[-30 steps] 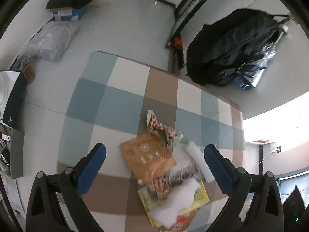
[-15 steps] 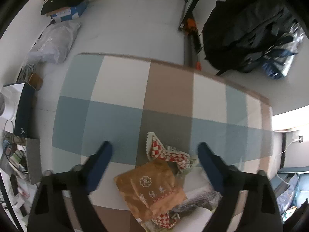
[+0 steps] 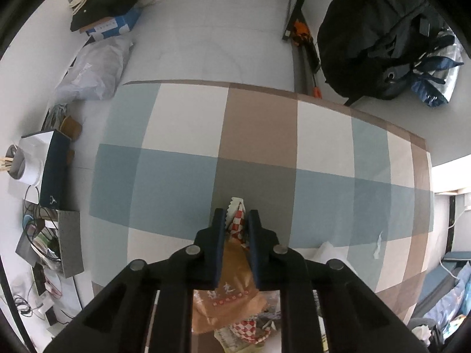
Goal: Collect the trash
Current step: 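Grasp the red-white wrapper with the left tool while the right tool holds tissues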
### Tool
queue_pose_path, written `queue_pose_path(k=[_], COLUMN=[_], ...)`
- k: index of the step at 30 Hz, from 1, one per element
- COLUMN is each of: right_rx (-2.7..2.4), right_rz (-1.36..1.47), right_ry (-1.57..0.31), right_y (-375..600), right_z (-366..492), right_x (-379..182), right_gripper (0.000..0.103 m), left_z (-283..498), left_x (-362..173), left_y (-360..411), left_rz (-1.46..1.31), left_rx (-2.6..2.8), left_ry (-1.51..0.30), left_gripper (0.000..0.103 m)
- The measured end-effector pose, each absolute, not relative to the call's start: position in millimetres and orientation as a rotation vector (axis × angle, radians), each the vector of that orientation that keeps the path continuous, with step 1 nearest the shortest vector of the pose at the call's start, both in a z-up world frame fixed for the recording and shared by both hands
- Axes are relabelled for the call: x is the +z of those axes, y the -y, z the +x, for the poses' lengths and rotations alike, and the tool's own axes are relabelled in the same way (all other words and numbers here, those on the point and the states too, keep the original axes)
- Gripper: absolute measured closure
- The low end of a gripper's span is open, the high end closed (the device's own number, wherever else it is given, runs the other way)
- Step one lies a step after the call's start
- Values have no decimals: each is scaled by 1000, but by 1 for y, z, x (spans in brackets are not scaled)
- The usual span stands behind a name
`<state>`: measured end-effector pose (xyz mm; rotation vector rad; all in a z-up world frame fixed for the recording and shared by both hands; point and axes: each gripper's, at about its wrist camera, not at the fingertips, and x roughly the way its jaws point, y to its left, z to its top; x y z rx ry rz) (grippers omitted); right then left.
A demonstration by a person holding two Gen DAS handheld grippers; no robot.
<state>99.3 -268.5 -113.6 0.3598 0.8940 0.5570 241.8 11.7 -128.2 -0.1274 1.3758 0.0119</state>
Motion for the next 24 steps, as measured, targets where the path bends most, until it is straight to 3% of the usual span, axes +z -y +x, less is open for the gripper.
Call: queue_pose_path(k=[11, 24], right_rx=[534, 538], right_rz=[388, 380], right_ry=[-873, -832], right_y=[279, 280], right_z=[96, 86], right_x=[-111, -101], right_gripper=[84, 84], left_z=[237, 180], left_x=[-111, -52], left_y=[-1, 3], left_rz=[-143, -209], left_rx=[-17, -93], left_ry=[-1313, -1130], left_gripper=[96, 96])
